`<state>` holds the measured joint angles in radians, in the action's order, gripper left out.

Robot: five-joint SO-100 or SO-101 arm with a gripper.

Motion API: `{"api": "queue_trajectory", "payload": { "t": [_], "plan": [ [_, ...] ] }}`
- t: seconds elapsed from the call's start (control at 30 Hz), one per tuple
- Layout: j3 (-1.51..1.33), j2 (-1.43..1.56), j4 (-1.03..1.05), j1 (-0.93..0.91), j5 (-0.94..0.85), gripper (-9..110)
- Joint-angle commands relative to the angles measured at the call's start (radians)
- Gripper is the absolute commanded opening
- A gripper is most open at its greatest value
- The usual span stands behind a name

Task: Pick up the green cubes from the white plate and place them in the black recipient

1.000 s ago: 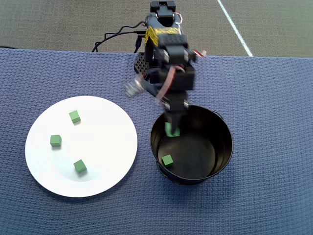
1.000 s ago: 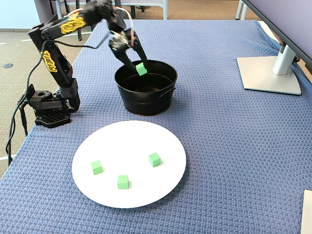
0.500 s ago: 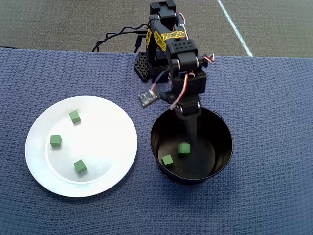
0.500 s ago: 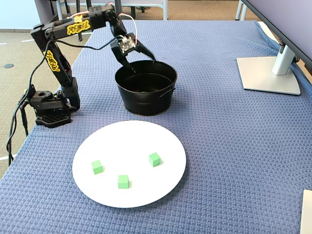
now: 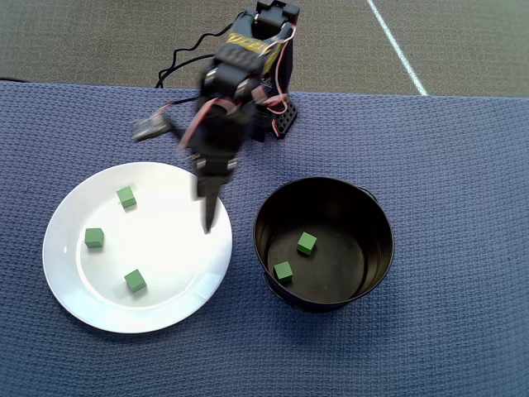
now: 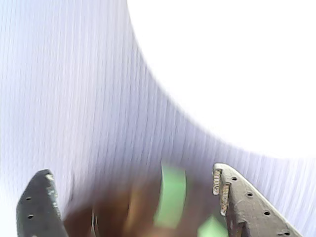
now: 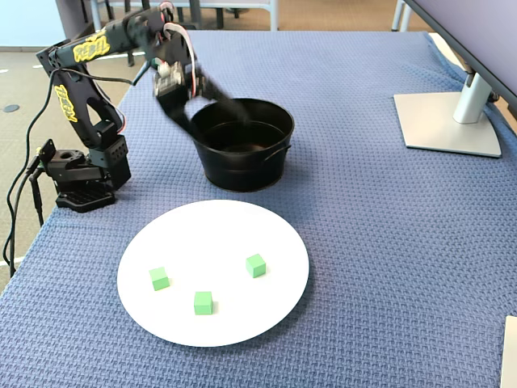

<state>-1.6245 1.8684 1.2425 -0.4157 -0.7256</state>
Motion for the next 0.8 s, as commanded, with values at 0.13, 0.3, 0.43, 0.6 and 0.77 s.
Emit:
{"api": "queue_trajectory", "payload": {
  "t": [0.13, 0.3, 0.43, 0.6, 0.77],
  "plan": [
    [-0.21, -0.181, -0.472, -0.163, -0.546, 36],
    [-0.127, -0.327, -0.465, -0.179, -0.597, 36],
    [-0.026, -0.436, -0.434, -0.187, -0.626, 36],
    [0.094, -0.531, -0.383, -0.199, -0.647, 36],
    [0.097, -0.552, -0.414, -0.184, -0.699, 38]
  ]
}}
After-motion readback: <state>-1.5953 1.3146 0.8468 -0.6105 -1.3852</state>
